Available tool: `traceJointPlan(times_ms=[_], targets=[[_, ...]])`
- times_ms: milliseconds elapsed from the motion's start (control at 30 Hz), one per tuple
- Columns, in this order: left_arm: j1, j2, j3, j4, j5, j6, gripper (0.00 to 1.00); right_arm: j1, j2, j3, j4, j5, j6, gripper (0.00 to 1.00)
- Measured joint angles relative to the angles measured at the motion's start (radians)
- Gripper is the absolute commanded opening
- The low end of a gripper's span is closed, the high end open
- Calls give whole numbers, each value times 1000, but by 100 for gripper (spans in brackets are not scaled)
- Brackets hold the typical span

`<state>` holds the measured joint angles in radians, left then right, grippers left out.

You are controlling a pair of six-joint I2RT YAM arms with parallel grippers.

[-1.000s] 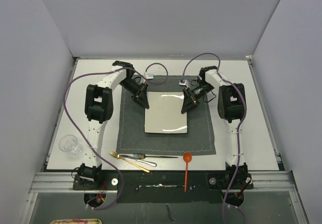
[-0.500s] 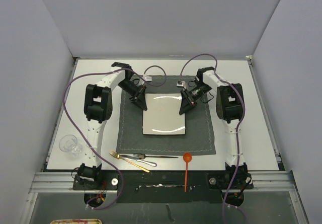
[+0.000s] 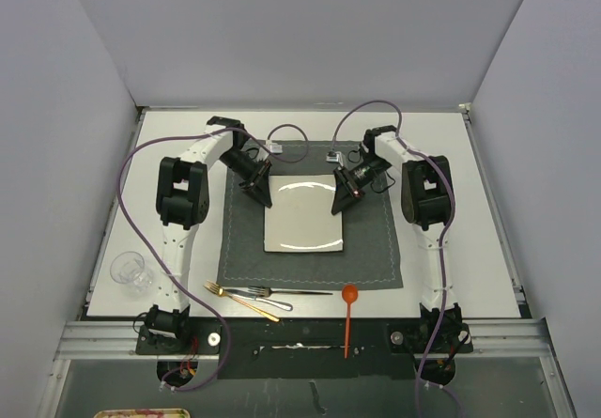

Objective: Set the dinner table for one person
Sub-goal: Place the plate on the napkin.

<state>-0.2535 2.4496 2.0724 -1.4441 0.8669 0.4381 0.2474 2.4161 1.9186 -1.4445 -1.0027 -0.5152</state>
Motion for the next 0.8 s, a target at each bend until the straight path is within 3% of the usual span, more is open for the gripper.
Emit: traceJointPlan(times_ms=[800], targets=[[1, 51, 69, -6, -41, -8, 0, 8, 15, 27, 53, 41, 59, 0]])
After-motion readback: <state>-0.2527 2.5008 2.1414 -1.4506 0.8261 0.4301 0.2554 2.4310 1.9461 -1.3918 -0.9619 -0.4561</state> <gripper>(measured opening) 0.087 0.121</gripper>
